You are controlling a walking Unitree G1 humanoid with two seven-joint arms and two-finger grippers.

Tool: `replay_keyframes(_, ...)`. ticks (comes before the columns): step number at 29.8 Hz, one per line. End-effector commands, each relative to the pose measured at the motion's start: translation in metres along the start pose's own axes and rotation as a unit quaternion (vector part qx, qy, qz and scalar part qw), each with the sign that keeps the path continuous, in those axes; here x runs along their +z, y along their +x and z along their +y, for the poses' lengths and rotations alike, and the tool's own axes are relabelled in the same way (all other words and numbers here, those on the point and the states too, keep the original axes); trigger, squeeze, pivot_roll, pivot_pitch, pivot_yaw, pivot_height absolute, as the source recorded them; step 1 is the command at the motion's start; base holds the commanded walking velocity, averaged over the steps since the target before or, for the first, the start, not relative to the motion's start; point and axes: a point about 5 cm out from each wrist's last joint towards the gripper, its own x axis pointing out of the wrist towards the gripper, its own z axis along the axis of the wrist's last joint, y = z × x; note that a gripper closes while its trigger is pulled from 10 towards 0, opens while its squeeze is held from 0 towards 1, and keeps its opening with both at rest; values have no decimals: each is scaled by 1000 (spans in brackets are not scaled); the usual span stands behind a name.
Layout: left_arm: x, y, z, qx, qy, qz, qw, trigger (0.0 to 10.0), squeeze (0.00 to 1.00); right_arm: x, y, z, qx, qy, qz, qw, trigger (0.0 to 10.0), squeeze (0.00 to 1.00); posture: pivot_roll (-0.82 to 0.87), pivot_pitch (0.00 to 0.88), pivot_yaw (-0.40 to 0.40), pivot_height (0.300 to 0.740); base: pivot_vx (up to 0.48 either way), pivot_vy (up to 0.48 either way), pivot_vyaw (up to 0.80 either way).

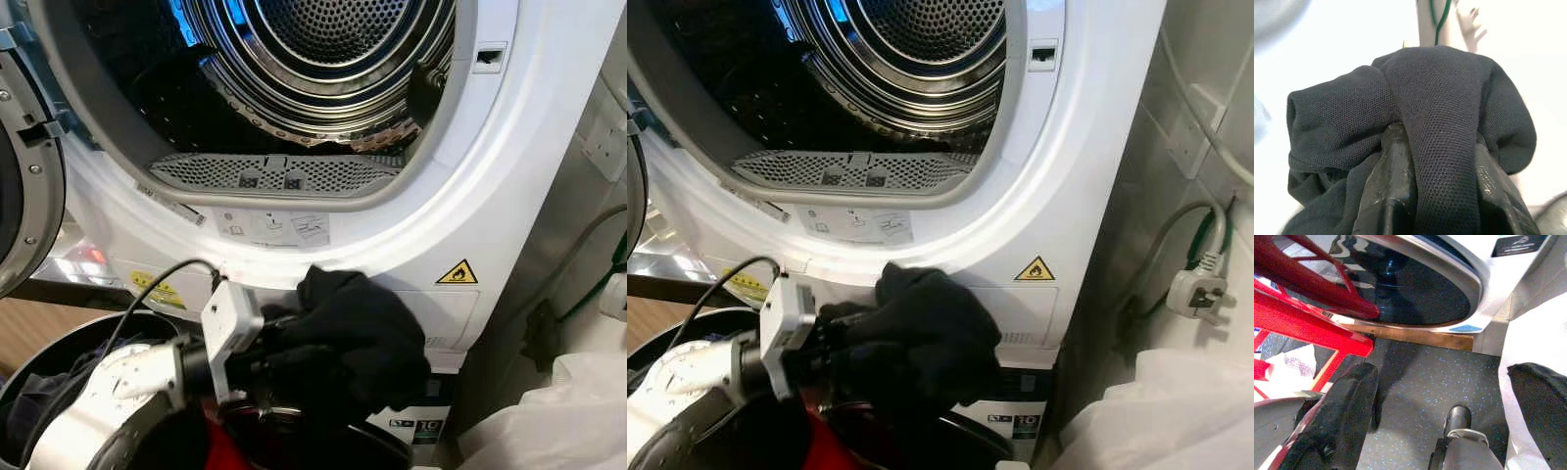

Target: Clothes washing

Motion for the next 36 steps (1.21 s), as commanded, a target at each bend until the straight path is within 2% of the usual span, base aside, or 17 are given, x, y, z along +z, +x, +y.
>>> replay_keyframes(1, 16, 4, 3, -21, 44, -16, 999, 0, 0, 1, 1, 6, 6, 6, 0, 1000, 10000, 0, 138, 0, 97, 740, 0, 0, 0)
replay_keyframes(4, 37, 14, 9, -65, 92, -30, 993, 0, 0, 3, 1, 7, 8, 9, -3, 1000, 10000, 0, 142, 0, 95, 740, 0, 0, 0)
replay_keyframes(6, 67, 27, 37, -37, 194, -60, 979, 0, 0, 5, 1, 7, 3, 3, -6, 1000, 10000, 0, 138, 0, 99, 740, 0, 0, 0)
replay_keyframes(8, 73, 29, 42, -26, 206, -68, 976, 0, 0, 5, 1, 7, -1, 3, -7, 1000, 10000, 0, 138, 0, 99, 740, 0, 0, 0)
replay_keyframes(10, 104, 33, 75, 57, 269, -112, 955, 0, 0, 6, 2, 7, -1, 10, -9, 1000, 10000, 0, 124, 0, 104, 740, 0, 0, 0)
replay_keyframes(11, 104, 33, 75, 57, 269, -112, 955, 0, 0, 6, 2, 7, -1, 10, -9, 1000, 10000, 0, 124, 0, 104, 740, 0, 0, 0)
replay_keyframes(12, 123, 32, 95, 112, 305, -135, 936, 0, 0, 7, 2, 7, 2, 13, -9, 1000, 10000, 0, 122, 0, 103, 740, 0, 0, 0)
replay_keyframes(16, 150, 30, 120, 195, 359, -159, 899, 0, 0, 6, 2, 8, 5, 14, -8, 1000, 10000, 0, 120, 0, 103, 740, 0, 0, 0)
replay_keyframes(19, 159, 28, 129, 221, 362, -179, 888, 0, 0, 6, 2, 8, 4, 16, -8, 1000, 10000, 0, 119, 0, 105, 740, 0, 0, 0)
replay_keyframes(22, 170, 19, 158, 298, 352, -208, 862, 0, 0, 4, 1, 8, 4, 16, -6, 1000, 10000, 0, 111, 0, 113, 740, 0, 0, 0)
replay_keyframes(24, 168, 13, 176, 336, 327, -206, 859, 0, 0, 4, 1, 8, 3, 18, -6, 1000, 10000, 0, 102, 0, 114, 740, 0, 0, 0)
replay_keyframes(28, 166, 10, 195, 373, 307, -184, 856, 0, 0, 3, 1, 8, 1, 21, -7, 1000, 10000, 0, 91, 0, 115, 740, 0, 0, 0)
replay_keyframes(31, 167, 10, 204, 391, 280, -173, 859, 0, 0, 1, 1, 6, -2, 21, -5, 1000, 10000, 0, 85, 0, 114, 740, 0, 0, 0)
replay_keyframes(32, 165, 11, 212, 406, 241, -161, 867, 0, 0, 0, 0, 4, -5, 18, -4, 1000, 10000, 0, 82, 0, 113, 740, 0, 0, 0)
replay_keyframes(34, 164, 11, 215, 411, 223, -159, 870, 0, 0, -1, 0, 4, -7, 17, -3, 1000, 10000, 0, 79, 0, 113, 740, 0, 0, 0)
replay_keyframes(35, 159, 12, 218, 412, 208, -142, 876, 0, 0, -3, -1, 3, -9, 18, -2, 1000, 10000, 0, 63, 0, 118, 740, 0, 0, 0)
replay_keyframes(36, 150, 15, 221, 403, 169, -121, 891, 0, 0, -4, -1, 2, -11, 20, -2, 1000, 10000, 0, 45, 0, 122, 740, 0, 0, 0)
